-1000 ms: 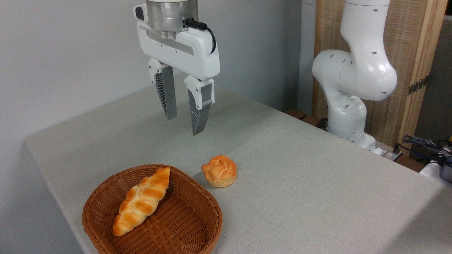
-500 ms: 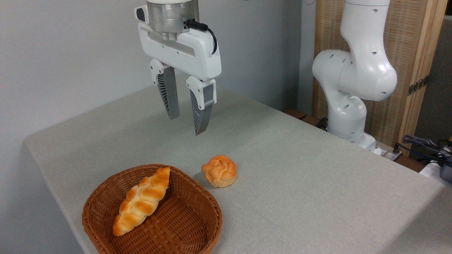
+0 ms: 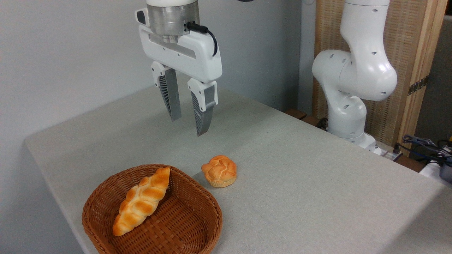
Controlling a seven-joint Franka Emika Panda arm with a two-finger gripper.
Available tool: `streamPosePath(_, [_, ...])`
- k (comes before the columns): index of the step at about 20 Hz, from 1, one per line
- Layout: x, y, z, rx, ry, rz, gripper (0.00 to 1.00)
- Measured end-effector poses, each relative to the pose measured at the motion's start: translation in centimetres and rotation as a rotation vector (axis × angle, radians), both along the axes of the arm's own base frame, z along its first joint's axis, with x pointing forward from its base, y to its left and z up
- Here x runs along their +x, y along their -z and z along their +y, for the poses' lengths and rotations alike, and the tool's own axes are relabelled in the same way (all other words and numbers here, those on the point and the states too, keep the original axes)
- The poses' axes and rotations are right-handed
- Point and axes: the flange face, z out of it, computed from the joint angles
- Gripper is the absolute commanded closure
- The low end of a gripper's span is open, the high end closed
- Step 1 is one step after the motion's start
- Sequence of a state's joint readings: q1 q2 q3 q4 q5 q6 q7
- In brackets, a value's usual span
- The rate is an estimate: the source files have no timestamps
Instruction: Put bread into the basket
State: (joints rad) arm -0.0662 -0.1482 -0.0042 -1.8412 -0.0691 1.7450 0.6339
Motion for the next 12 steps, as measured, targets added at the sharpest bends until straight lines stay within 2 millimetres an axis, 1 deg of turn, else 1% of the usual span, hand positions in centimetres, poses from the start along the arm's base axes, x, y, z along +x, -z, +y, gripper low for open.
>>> streamPosePath(2, [0.0, 1.2, 0.0, 0.002, 0.000, 0.023, 0.00])
streamPosePath(5, [-0.3, 4.4, 0.0, 0.005, -0.001, 0.071, 0.00])
streamPosePath(8, [-0.6, 6.6, -0.1, 0.008, 0.006, 0.101, 0.00])
streamPosePath(9, [-0.9, 7.7, -0.2, 0.010, 0.025, 0.121, 0.00])
streamPosePath(10, [-1.0, 8.3, -0.2, 0.011, 0.038, 0.132, 0.00])
streamPosePath(12, [-1.7, 10.5, -0.3, 0.011, 0.091, 0.175, 0.00])
